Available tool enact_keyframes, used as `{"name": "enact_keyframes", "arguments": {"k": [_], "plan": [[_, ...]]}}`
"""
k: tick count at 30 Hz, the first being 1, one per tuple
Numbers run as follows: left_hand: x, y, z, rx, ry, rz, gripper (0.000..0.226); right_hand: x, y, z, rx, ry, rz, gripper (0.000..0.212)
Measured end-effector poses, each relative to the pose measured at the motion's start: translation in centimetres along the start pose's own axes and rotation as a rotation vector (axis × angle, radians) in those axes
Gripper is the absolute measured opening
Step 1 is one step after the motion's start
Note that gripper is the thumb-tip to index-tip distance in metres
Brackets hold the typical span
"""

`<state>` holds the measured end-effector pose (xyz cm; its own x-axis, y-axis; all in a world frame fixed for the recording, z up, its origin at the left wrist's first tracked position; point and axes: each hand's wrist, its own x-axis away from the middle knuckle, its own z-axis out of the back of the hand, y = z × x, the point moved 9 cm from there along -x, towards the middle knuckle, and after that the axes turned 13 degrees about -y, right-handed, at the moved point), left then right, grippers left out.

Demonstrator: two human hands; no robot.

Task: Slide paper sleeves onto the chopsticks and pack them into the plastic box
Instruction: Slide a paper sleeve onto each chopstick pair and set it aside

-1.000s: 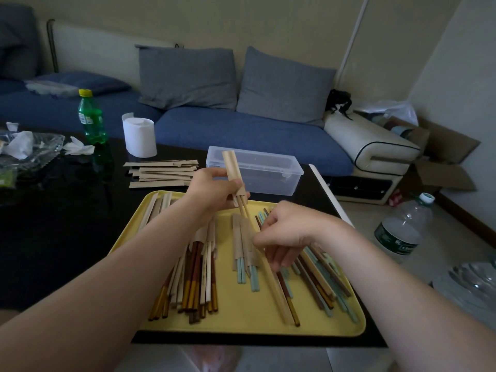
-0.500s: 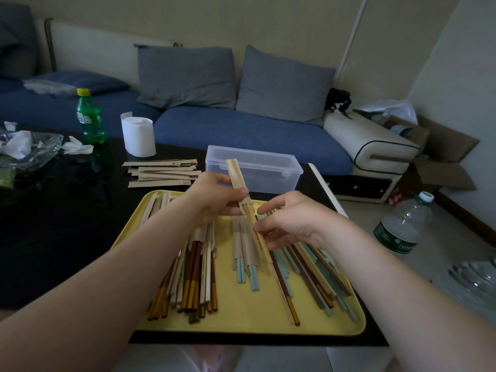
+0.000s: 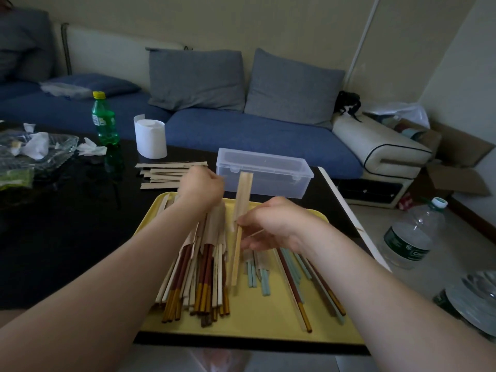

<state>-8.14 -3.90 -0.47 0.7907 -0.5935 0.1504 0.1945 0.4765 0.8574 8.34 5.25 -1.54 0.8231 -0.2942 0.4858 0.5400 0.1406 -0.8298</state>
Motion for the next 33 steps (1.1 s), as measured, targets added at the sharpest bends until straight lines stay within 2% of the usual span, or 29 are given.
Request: {"name": "enact_keyframes", "arguments": {"k": [2, 5, 7, 10, 12, 14, 16, 20, 24, 33], "plan": [[-0.5, -0.5, 2.3, -0.108, 0.161, 0.002, 0.009, -0.3, -0.3, -1.9, -0.01, -0.109, -0.022, 0.017], [-0.4, -1.3, 4.1, -0.312, 0.269, 0.077, 0.031, -0.8, -0.6, -4.1, 0.004, -0.214, -0.034, 0.022], [-0.8, -1.8, 4.3, -0.443, 0.26, 0.134, 0.043, -1.4, -0.8, -5.0, 0.018, -0.227, -0.03, 0.027], [-1.9, -2.8, 3.8, -0.516, 0.186, 0.169, 0.045, -2.0, -1.2, -5.9, 0.049, -0.2, -0.014, 0.036], [-2.7, -3.4, 3.5, -0.539, 0.137, 0.166, 0.046, -2.2, -1.9, -6.1, 0.169, -0.19, 0.002, 0.029], [-3.2, -3.7, 3.2, -0.567, 0.113, 0.163, 0.043, -2.7, -2.4, -5.8, 0.342, -0.148, 0.008, 0.022], [-3.7, -3.5, 3.2, -0.619, 0.104, 0.156, 0.037, -3.4, -3.0, -5.2, 0.423, -0.058, 0.031, 0.025], [-5.1, -3.8, 2.9, -0.714, 0.032, 0.171, 0.034, -4.4, -4.2, -3.9, 0.383, 0.115, 0.148, 0.022], [-6.5, -4.5, 2.4, -0.754, -0.06, 0.148, 0.037, -4.9, -4.4, -3.2, 0.325, 0.159, 0.197, 0.017], [-6.4, -2.6, 2.6, -0.913, 0.06, -0.028, 0.03, -5.2, -4.2, -1.3, 0.267, 0.262, 0.236, 0.017]]}}
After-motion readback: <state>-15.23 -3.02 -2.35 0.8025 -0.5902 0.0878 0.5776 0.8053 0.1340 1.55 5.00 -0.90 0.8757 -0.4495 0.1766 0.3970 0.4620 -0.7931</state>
